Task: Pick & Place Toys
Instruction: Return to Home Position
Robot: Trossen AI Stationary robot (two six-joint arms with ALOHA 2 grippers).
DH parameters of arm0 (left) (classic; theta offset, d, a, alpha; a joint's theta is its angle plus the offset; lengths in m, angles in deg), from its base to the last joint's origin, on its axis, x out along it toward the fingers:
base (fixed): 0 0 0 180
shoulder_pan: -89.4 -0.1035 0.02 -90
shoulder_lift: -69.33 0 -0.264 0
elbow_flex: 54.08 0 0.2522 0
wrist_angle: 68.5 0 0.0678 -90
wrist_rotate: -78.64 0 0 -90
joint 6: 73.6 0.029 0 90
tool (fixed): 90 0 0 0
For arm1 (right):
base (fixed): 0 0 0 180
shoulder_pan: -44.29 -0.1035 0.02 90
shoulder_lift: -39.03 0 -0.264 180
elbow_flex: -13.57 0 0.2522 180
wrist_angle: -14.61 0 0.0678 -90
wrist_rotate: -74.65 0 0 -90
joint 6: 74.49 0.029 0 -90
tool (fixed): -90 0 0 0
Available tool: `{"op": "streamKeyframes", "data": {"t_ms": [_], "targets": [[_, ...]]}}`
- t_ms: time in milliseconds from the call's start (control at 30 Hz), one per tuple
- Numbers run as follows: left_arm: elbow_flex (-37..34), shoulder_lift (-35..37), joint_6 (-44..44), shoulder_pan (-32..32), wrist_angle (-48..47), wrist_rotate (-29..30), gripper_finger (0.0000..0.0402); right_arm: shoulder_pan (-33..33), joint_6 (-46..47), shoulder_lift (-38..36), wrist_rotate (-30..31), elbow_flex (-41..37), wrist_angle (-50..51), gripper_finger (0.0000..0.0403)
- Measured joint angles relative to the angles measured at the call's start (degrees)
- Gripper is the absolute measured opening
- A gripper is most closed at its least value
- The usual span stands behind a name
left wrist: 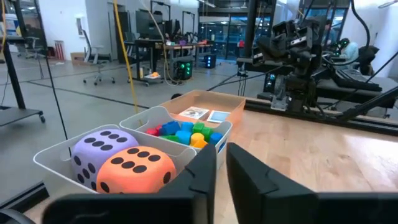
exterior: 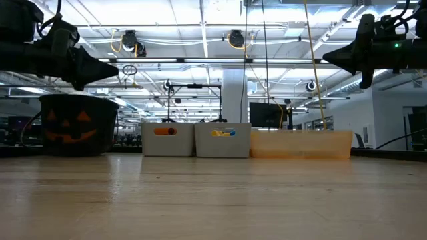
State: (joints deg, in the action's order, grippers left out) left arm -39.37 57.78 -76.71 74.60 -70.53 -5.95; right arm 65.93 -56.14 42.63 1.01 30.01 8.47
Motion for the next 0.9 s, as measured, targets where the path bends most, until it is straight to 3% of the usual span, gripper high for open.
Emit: {"op": "streamKeyframes", "data": {"t_ms": [333, 633, 900], "targets": [[0.0, 0.0, -0.2, 0.0, 0.4, 0.1, 0.0003, 0.0, 0.0, 0.0, 0.0, 0.0, 0.0, 0.0000], [0.0, 0.0, -0.2, 0.0, 0.4, 0.1, 0.0040, 0.0, 0.0, 0.0, 0.0, 0.0, 0.0, 0.0000], [0.0, 0.0, -0.1, 0.0, 0.4, 0.1, 0.0046, 0.0, 0.0, 0.0, 0.0, 0.0, 0.0, 0.0000]]}}
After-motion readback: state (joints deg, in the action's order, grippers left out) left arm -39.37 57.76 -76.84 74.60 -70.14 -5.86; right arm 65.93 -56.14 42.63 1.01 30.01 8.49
